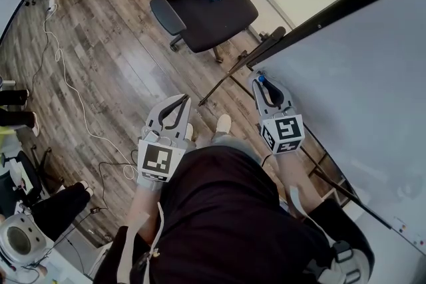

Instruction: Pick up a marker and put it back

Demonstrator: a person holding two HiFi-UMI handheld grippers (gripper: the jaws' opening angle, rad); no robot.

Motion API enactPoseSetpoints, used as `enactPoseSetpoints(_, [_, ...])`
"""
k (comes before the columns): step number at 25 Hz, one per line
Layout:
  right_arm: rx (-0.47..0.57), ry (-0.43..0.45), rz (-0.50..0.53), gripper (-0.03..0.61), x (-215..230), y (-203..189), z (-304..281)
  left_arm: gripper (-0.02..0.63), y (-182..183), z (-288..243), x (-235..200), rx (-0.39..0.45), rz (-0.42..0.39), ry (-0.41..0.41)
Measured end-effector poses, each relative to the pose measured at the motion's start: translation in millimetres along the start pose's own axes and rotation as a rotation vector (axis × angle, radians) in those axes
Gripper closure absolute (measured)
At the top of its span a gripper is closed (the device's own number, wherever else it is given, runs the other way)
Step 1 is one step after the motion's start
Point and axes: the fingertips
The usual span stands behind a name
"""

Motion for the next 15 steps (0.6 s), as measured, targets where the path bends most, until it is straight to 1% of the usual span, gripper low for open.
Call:
enactPoseSetpoints(6, [-0.005,-0.003,0.018,0.500,-0.2,-3.4,-1.4,0.604,-1.2,0.6,0.0,-0.013,0.012,0.004])
enactPoseSetpoints(11, [-0.005,-0.002,0.014,0.499,-1.5,-3.0,-0.8,0.604,-0.6,1.2,-0.4,0.007,-0.012,0.000])
enactPoseSetpoints(15, [-0.003,-0.007,0.009,0.499,0.9,-2.2,2.3,0.604,1.6,1.6,1.3,-0.002,0.006,0.000])
Point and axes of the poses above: the fingertips, and each gripper's own axes: z backward along the fingers, x to its right, y out of its top, and after that the axes turned 1 degree about x, right-handed
